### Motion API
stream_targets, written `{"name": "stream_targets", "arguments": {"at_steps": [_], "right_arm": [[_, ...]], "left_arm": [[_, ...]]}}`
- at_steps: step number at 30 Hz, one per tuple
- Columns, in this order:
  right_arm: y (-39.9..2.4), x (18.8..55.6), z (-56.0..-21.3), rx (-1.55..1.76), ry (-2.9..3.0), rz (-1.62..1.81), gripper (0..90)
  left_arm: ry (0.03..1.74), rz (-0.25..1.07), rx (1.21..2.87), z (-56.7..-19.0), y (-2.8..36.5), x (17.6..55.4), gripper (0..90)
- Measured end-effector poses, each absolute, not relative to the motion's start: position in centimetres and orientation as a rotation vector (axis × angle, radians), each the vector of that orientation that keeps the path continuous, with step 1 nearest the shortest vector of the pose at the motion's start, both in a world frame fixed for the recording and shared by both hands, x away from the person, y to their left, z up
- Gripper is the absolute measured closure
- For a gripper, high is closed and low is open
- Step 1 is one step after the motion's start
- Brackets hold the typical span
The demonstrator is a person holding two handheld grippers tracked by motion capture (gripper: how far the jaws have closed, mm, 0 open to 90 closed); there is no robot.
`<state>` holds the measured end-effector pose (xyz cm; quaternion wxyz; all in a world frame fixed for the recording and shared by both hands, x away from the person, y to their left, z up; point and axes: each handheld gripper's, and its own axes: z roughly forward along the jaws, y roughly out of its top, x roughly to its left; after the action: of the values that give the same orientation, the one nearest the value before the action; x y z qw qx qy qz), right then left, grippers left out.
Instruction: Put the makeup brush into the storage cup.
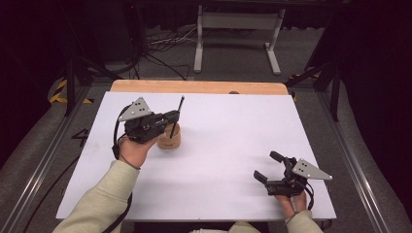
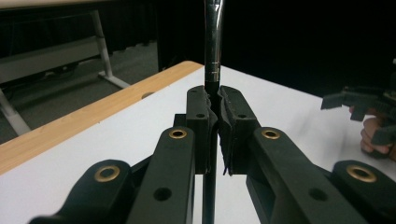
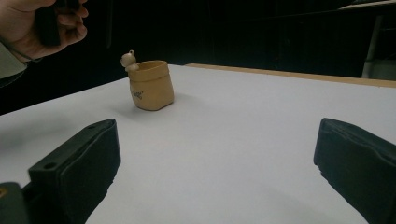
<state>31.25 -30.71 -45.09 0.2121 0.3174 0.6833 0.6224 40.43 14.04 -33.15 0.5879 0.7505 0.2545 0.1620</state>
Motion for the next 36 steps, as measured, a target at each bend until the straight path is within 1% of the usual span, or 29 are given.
{"name": "stream_targets", "arguments": {"at_steps": [3, 7, 19, 36], "right_arm": [[-30.7, 31.2, -45.1, 0.878, 1.898, 1.729, 1.1], [-30.7, 31.2, -45.1, 0.877, 1.897, 1.73, 1.1], [-30.7, 31.2, -45.1, 0.875, 1.899, 1.73, 1.1], [-30.8, 31.3, -45.1, 0.874, 1.898, 1.733, 1.1]], "left_arm": [[0.615, 0.391, 1.725, -33.3, 14.1, 40.7, 83.1], [0.661, 0.445, 1.679, -33.5, 14.2, 40.8, 83.1], [0.734, 0.5, 1.605, -34.2, 14.2, 41.4, 83.0], [0.794, 0.575, 1.562, -35.3, 14.2, 42.2, 83.0]]}}
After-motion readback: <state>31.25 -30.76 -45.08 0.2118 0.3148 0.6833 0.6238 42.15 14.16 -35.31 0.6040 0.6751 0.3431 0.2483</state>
